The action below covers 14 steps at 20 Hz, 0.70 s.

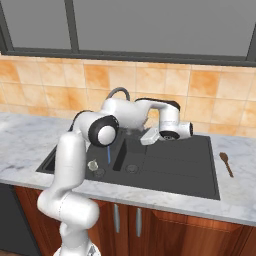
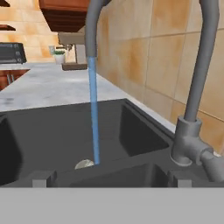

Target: Turn on the sink faucet. Then move the garlic from the counter to the sink. Turn off the sink. Move the vegetable from the sink to the pot next to the stove. Finally move the pot to the front center burner.

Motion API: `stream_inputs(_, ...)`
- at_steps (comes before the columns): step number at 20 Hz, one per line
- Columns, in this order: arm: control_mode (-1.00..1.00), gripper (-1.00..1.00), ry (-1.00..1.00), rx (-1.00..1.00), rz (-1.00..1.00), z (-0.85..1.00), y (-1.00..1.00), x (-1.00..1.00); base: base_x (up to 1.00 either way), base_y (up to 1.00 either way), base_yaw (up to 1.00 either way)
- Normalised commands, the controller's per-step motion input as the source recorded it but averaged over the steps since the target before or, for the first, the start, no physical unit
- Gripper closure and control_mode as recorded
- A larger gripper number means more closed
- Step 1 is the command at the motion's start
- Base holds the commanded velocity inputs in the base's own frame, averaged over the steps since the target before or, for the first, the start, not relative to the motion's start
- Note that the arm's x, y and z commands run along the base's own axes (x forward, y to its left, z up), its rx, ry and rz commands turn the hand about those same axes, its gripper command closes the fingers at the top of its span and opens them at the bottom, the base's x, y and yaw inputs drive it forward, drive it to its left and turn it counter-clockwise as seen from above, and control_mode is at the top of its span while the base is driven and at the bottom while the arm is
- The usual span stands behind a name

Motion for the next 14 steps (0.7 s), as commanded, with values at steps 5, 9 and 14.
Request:
stream_inputs(5, -1.0, -1.0, -0.04, 0.0, 0.06, -0.01, 0.39, 0.22, 0.0, 0.0, 0.0)
stream_inputs(9, -1.0, -1.0, -0.02, 0.0, 0.01, 0.0, 0.41, 0.19, 0.0, 0.0, 0.0)
stream_inputs(14, -1.0, -1.0, -0.01, 0.0, 0.0, 0.0, 0.4, 0.18, 0.0, 0.0, 0.0)
